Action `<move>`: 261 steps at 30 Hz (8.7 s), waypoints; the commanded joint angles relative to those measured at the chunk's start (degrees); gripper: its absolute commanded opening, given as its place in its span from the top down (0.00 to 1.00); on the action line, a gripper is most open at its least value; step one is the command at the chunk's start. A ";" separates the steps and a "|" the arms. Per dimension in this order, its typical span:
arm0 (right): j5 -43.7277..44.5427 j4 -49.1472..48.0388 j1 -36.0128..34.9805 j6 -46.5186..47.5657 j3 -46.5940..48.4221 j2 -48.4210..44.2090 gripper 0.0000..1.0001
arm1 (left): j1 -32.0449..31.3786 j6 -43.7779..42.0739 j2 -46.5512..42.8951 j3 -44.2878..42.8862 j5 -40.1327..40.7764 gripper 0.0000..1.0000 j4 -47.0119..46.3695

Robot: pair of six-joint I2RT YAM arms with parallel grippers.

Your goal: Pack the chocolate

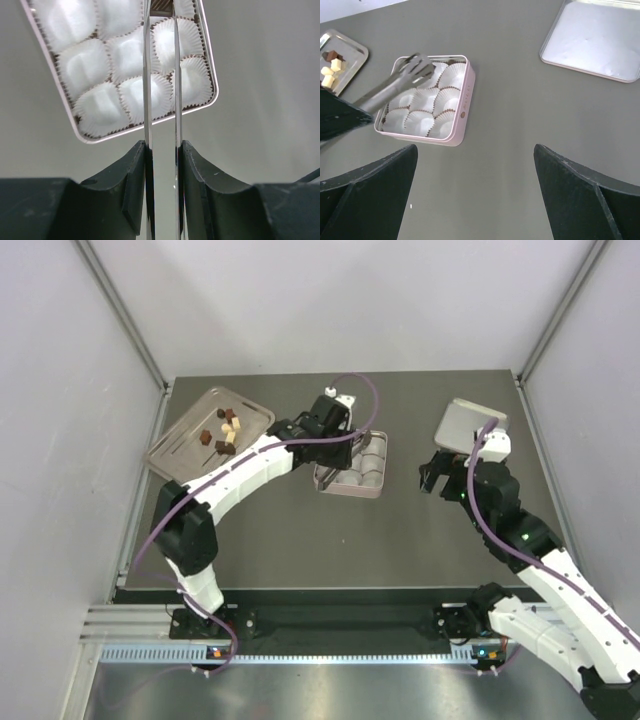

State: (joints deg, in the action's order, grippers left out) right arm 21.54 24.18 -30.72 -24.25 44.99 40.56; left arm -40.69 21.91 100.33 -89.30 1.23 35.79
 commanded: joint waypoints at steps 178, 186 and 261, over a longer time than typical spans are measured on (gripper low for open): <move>-2.47 -1.77 -1.01 -0.18 -0.87 -1.00 0.00 | 8.44 1.47 -4.63 -5.62 -3.08 0.63 7.37; -1.42 -1.69 -1.01 0.96 -0.52 -0.74 0.00 | 5.62 -0.64 3.54 -9.14 -4.14 0.63 4.20; -2.29 -2.83 -1.01 1.22 -2.19 -1.80 0.00 | 32.59 -0.55 -12.18 6.75 13.62 0.48 10.18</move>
State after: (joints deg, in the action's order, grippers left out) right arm 19.42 23.79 -30.74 -22.72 42.92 38.79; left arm -9.85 20.93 90.26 -85.91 16.69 48.10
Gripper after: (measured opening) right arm 0.996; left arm 0.524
